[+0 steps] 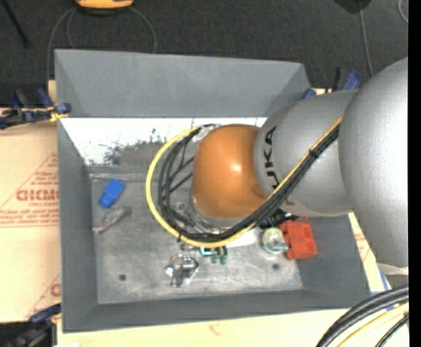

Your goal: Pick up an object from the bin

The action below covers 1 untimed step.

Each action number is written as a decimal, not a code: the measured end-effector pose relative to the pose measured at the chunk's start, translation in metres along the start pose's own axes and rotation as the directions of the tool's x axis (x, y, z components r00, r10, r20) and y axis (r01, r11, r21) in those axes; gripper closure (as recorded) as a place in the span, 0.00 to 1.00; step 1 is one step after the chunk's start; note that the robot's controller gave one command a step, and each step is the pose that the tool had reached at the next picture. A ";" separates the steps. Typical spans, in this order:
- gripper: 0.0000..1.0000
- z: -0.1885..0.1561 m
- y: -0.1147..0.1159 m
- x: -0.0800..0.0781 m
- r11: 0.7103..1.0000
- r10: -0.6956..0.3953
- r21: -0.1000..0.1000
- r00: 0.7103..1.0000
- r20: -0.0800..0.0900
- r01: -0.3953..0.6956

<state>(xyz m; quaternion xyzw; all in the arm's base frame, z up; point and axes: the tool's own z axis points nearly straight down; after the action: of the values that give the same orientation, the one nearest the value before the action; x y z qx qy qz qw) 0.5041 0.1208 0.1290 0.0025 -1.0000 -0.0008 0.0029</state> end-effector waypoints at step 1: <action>0.00 0.048 -0.069 -0.032 0.991 -0.134 0.006 0.991 0.004 0.134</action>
Offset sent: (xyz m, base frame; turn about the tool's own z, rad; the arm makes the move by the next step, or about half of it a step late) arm 0.0313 -0.0640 -0.0466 -0.1397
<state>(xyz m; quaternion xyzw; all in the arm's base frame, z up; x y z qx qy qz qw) 0.5363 0.0517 0.0808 0.0694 -0.9976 0.0017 0.0006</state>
